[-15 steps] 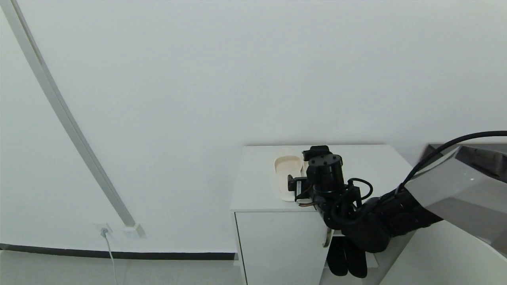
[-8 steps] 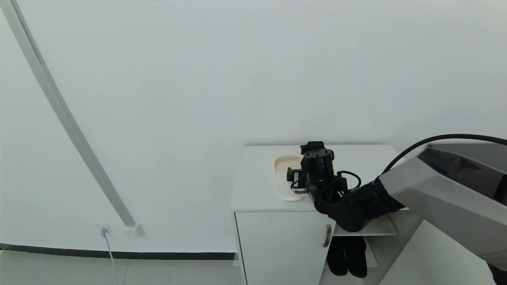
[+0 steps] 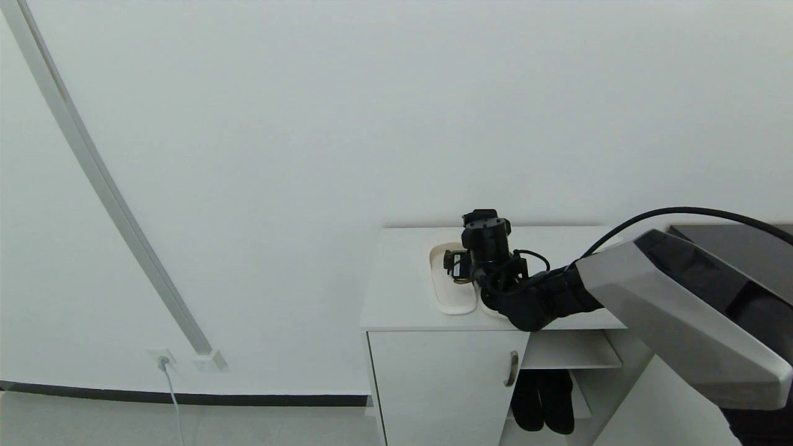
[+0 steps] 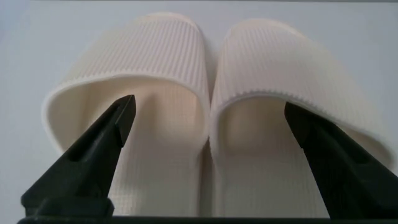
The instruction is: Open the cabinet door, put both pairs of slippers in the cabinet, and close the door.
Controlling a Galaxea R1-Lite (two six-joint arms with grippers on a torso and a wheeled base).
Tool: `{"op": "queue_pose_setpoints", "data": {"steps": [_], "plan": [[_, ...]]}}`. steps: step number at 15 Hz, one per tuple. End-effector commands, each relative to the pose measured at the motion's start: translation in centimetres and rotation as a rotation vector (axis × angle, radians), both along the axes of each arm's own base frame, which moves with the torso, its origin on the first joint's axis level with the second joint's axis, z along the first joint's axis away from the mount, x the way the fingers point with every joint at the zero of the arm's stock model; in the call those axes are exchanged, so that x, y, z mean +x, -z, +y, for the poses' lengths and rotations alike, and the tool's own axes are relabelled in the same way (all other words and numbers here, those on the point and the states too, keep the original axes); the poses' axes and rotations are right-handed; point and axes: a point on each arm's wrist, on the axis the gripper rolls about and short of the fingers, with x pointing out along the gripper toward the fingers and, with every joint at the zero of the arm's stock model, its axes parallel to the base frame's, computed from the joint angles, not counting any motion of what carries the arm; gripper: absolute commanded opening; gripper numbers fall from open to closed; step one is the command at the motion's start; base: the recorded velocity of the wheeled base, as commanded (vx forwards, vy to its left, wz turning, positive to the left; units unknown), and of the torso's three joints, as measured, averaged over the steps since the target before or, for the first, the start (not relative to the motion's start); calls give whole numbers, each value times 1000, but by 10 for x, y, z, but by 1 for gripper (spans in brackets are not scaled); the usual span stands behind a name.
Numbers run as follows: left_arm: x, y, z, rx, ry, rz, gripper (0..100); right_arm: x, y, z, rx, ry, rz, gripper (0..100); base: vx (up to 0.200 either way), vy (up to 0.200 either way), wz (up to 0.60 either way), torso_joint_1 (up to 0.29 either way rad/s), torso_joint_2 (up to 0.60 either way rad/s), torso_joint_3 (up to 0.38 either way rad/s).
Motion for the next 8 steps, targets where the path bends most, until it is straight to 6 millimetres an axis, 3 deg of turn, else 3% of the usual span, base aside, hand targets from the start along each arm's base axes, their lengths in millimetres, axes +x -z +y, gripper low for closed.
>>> {"op": "queue_pose_setpoints", "data": {"steps": [1,2,8], "plan": [[0,0,0,0,0,1,0,8,8,2,-2,6,-2,100,0,0,0,0,0,0],[0,0,0,0,0,1,0,9,10,2,-10,6,-2,0,0,0,0,0,0,0],[0,0,0,-1,-7,1,0,8,7,2,-8,7,-9,0,0,0,0,0,0,0]]}}
